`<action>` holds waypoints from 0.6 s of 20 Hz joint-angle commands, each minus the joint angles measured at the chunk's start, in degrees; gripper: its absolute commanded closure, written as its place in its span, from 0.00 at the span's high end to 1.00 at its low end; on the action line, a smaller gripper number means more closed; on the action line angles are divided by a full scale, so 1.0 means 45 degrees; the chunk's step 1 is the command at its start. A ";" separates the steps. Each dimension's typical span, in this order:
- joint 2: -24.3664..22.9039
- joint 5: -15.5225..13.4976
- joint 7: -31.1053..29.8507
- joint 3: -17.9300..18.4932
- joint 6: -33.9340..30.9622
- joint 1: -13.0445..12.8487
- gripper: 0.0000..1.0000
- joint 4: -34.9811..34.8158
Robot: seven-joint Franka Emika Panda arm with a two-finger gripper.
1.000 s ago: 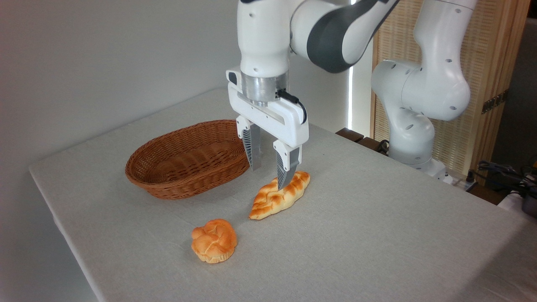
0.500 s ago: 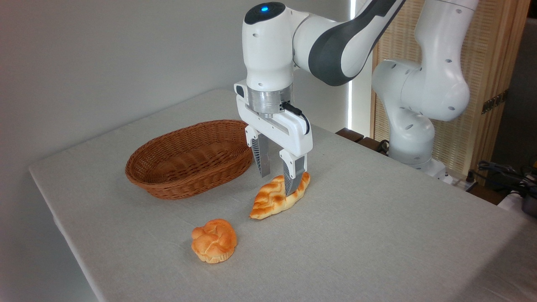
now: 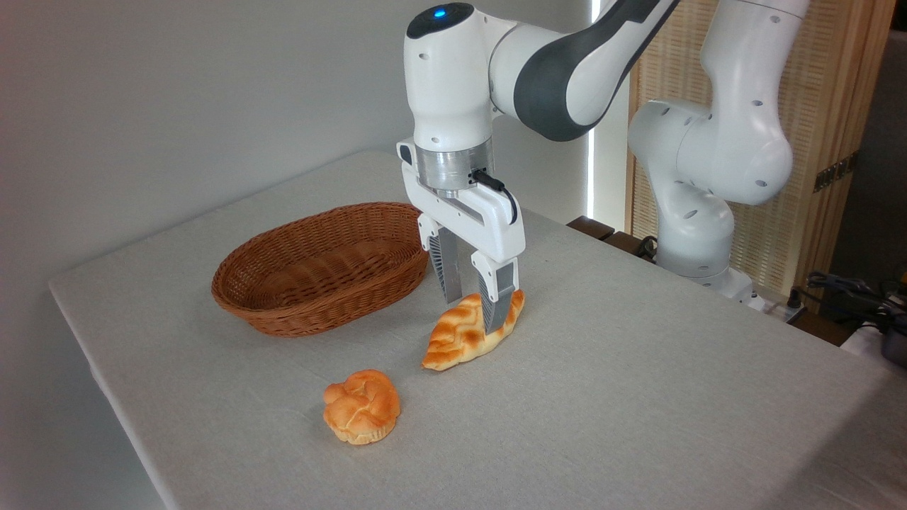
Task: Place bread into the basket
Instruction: 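Close the gripper on the braided loaf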
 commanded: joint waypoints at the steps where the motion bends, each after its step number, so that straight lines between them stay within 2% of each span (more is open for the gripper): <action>1: -0.0109 0.0548 -0.0044 0.0096 -0.0191 -0.0287 1.00 -0.0142; 10: 0.0087 0.0529 -0.0083 0.0096 0.0082 -0.0404 1.00 -0.0435; 11: 0.0106 0.0529 -0.0025 0.0115 0.0121 -0.0423 0.93 -0.0454; 12: 0.0106 0.0529 -0.0006 0.0154 0.0122 -0.0404 0.72 -0.0454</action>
